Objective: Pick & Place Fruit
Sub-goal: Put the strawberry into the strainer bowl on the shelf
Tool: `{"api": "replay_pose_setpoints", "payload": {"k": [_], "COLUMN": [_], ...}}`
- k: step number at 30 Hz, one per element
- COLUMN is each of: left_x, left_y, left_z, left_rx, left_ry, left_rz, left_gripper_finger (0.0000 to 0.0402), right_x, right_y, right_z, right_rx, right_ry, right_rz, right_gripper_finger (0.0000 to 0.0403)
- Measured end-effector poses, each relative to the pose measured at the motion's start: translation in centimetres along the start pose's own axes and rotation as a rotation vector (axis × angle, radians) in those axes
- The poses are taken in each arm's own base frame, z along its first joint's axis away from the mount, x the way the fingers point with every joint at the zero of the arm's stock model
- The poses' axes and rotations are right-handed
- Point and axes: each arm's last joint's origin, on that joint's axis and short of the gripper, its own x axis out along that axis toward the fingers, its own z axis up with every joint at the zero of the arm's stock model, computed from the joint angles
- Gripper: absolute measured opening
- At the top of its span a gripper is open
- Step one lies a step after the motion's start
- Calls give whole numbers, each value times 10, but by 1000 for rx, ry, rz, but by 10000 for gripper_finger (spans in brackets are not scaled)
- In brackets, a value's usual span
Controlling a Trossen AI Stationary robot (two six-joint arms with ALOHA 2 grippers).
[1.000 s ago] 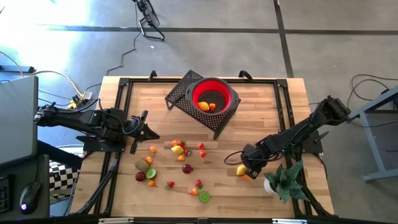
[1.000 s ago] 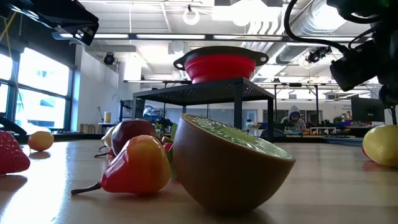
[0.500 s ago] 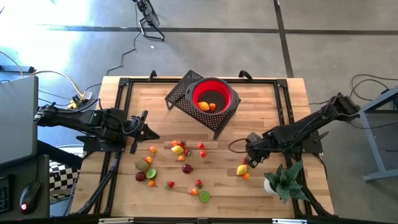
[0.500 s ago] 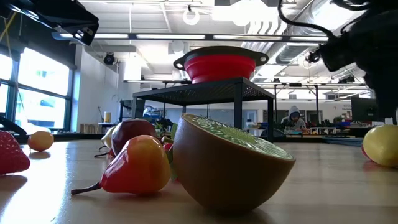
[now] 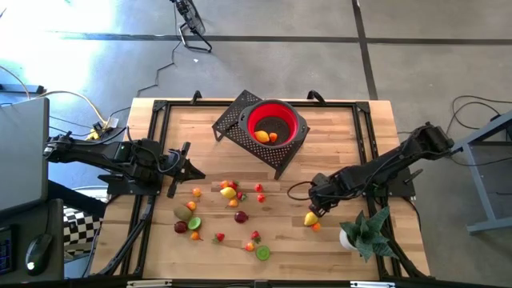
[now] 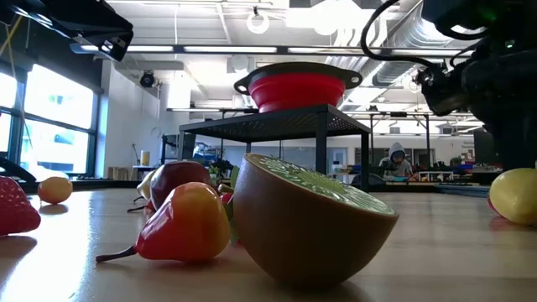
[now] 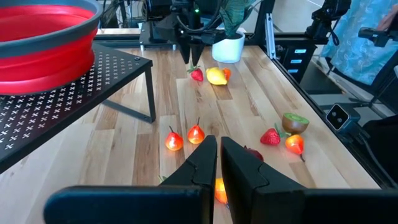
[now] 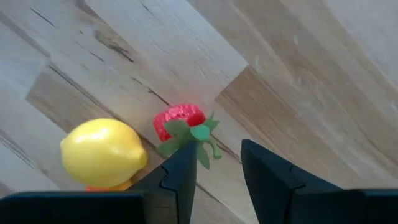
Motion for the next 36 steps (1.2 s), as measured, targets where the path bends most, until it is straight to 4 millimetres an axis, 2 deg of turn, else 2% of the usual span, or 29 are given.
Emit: {"api": "replay_pose_setpoints", "payload": {"k": [13,23,36], "left_x": [0,0,0], "left_y": [0,0,0], "left_z": [0,0,0], "left_rx": [0,0,0], "left_ry": [0,0,0], "left_rz": [0,0,0], "left_gripper_finger": [19,19,19], "right_x": [0,0,0], "right_y": [0,0,0], "right_z": [1,0,0], "right_rx": [-4,-4,-5], "right_ry": [-28,12,-7], "right_rz": [-7,1,-4], "right_gripper_finger": [118,74,70]}}
